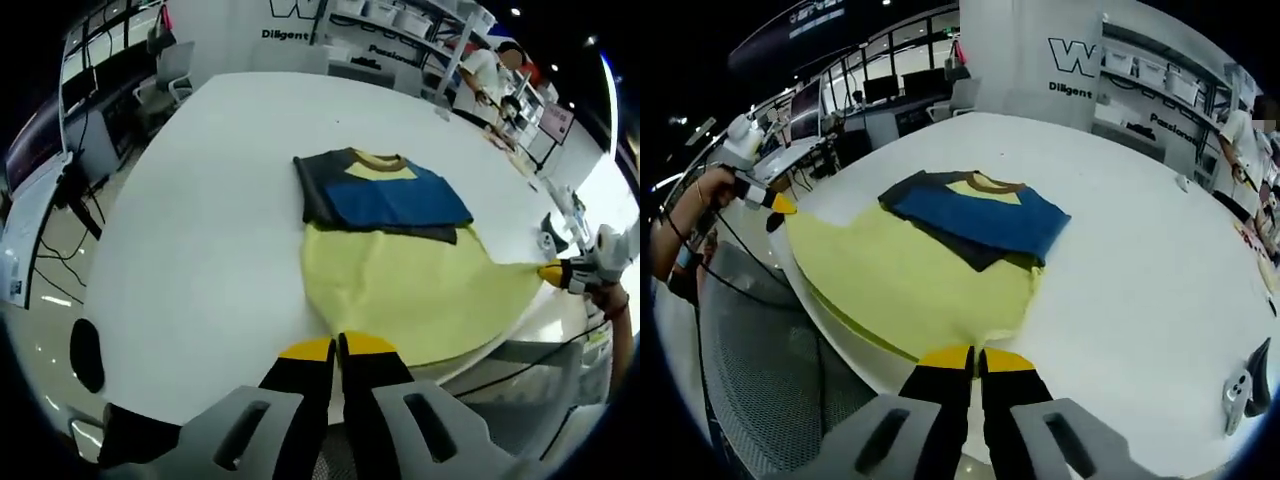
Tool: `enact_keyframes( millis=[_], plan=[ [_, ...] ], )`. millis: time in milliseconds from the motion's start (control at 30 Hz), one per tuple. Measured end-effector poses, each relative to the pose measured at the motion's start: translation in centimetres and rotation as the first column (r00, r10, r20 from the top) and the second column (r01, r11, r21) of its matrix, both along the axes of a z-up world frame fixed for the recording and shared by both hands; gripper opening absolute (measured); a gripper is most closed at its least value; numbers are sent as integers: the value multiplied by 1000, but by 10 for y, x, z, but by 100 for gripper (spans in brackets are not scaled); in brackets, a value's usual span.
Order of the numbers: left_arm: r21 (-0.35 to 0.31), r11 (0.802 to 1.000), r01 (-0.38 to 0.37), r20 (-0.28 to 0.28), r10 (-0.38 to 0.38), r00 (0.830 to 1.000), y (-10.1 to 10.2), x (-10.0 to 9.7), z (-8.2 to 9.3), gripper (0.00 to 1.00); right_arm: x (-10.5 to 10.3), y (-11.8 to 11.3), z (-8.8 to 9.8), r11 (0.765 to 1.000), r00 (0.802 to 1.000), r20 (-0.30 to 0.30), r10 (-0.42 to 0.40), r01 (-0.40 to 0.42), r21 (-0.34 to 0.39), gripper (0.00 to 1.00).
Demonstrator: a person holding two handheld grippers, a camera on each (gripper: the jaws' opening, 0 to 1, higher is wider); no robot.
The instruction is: Fold the garment on the visible template until the final outline fits inside the template.
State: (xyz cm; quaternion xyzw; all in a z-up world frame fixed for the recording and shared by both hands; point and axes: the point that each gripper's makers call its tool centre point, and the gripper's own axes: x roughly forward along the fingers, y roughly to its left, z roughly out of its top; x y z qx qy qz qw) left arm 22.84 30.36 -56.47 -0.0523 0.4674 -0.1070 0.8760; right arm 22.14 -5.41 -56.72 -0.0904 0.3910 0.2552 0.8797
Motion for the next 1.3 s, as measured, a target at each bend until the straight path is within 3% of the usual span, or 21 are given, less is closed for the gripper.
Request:
enact_keyframes(
  millis=[200, 500, 733, 833, 900, 1000, 1167, 1300],
  plan=[
    [27, 1000, 1, -19, -1, 1000, 0, 12, 5, 7, 10, 0, 7, 1000, 1000, 5, -23, 23, 7, 0],
    [19, 999, -44, 22, 43, 999, 4, 41, 23, 6, 36, -1, 24, 999, 998, 39, -39, 39, -1, 0],
    [2, 998, -59, 37, 59, 998, 5, 61, 31, 5, 50, 0, 32, 1000, 998, 57, -6, 8, -30, 0],
    [81, 994, -76, 59, 71, 996, 21, 72, 33, 5, 57, -1, 33, 999, 999, 51, -7, 8, -37, 0],
    [69, 994, -86, 54, 83, 995, 24, 76, 33, 5, 59, -1, 31, 999, 999, 32, -19, 20, -36, 0],
    [50, 995, -81, 48, 79, 996, 23, 75, 29, 5, 60, 2, 28, 999, 1000, 18, -14, 15, -39, 0],
    [48, 997, -53, 29, 51, 998, 15, 57, 14, 5, 55, 2, 16, 997, 1000, -17, -5, 4, -72, 0],
    [61, 998, 12, 33, -14, 999, 5, 45, 5, 5, 52, 1, 11, 997, 999, -43, -13, 10, -71, 0]
  ],
)
